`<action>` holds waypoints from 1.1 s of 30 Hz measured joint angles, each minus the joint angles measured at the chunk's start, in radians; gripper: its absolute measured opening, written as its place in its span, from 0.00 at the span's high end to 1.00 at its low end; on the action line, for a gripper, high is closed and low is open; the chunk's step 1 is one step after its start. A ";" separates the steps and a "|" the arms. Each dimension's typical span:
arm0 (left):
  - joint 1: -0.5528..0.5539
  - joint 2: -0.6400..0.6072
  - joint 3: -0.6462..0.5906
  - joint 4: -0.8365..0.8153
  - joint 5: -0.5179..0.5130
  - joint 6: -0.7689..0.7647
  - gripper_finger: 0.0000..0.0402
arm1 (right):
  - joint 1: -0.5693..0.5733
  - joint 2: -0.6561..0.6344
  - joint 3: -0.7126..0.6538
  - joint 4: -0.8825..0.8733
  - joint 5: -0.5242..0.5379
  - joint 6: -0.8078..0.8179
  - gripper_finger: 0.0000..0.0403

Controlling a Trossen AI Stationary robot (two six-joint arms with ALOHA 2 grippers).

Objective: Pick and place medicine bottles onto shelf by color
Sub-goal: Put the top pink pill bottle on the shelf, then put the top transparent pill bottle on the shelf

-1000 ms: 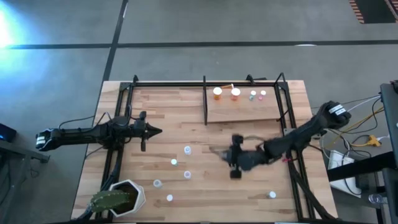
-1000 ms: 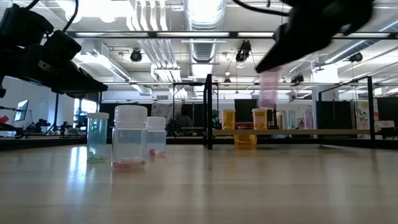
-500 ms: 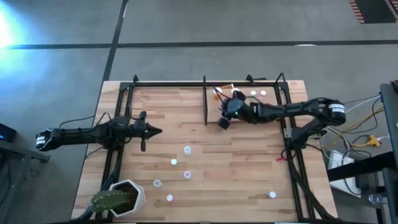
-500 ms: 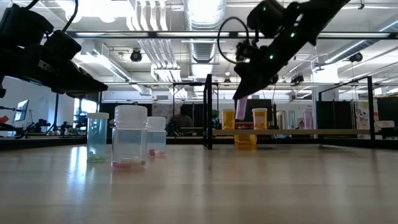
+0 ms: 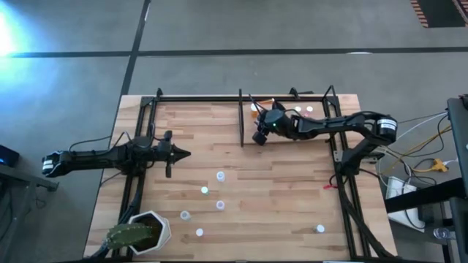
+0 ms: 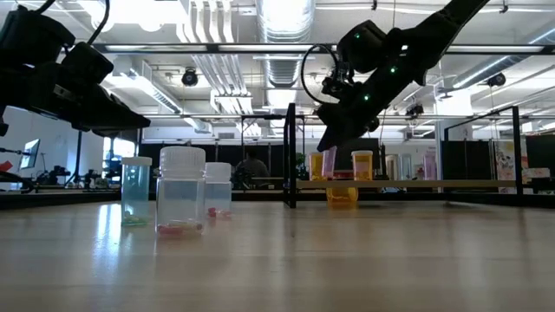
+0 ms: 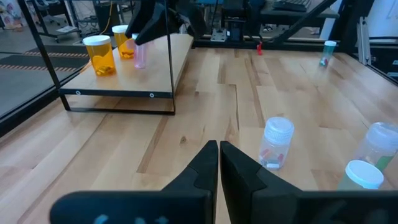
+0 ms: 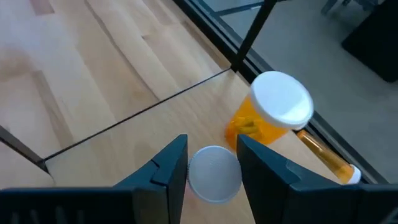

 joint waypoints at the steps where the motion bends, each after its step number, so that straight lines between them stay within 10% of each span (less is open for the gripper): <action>1: 0.000 0.000 0.000 0.000 0.000 0.000 1.00 | 0.000 0.004 0.000 0.007 0.000 0.000 0.67; 21: 0.000 0.002 0.000 0.000 0.000 0.000 1.00 | 0.015 -0.121 -0.001 0.066 0.001 -0.108 0.46; 33: 0.000 0.002 0.000 0.000 0.000 0.000 1.00 | 0.354 -0.325 -0.171 -0.012 -0.083 0.148 0.52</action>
